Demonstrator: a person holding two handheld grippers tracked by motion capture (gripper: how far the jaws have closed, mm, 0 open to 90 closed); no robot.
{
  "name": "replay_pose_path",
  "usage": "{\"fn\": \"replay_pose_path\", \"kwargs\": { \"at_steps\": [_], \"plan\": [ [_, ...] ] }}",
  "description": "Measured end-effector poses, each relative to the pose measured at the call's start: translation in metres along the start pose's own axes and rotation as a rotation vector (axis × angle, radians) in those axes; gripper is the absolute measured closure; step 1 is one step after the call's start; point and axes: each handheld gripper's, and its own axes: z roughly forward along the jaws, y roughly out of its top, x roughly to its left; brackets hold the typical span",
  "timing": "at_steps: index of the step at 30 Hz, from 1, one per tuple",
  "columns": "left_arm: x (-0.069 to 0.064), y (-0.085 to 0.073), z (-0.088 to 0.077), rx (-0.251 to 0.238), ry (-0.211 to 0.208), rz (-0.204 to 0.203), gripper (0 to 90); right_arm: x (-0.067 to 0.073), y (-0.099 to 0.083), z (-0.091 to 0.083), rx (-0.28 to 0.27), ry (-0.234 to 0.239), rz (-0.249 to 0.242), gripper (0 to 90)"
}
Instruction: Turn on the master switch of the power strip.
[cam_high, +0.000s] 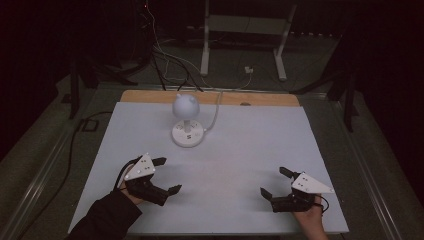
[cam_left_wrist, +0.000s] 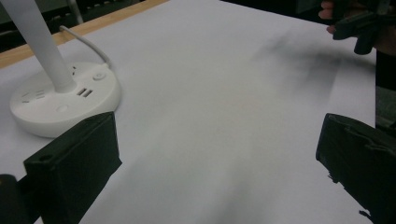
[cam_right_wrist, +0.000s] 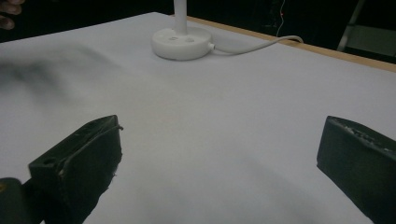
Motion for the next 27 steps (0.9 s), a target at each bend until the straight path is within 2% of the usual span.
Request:
{"fn": "replay_pose_path", "kwargs": {
  "at_steps": [12,15,20,27],
  "plan": [
    [0.007,0.009,0.019,0.020,0.015,-0.003,0.0,0.000,0.000,0.000,0.000,0.004,0.001,0.0],
    [0.009,0.011,0.023,0.009,0.018,-0.019,0.0,-0.001,0.000,0.000,-0.001,0.005,0.001,0.0],
    [0.011,0.017,0.032,0.020,0.034,-0.014,0.0,-0.001,0.000,0.000,0.000,0.006,0.001,0.0],
    [0.017,0.024,0.044,0.020,0.066,-0.039,0.0,0.000,0.000,0.001,0.000,0.009,0.001,0.0]
  ]
}}
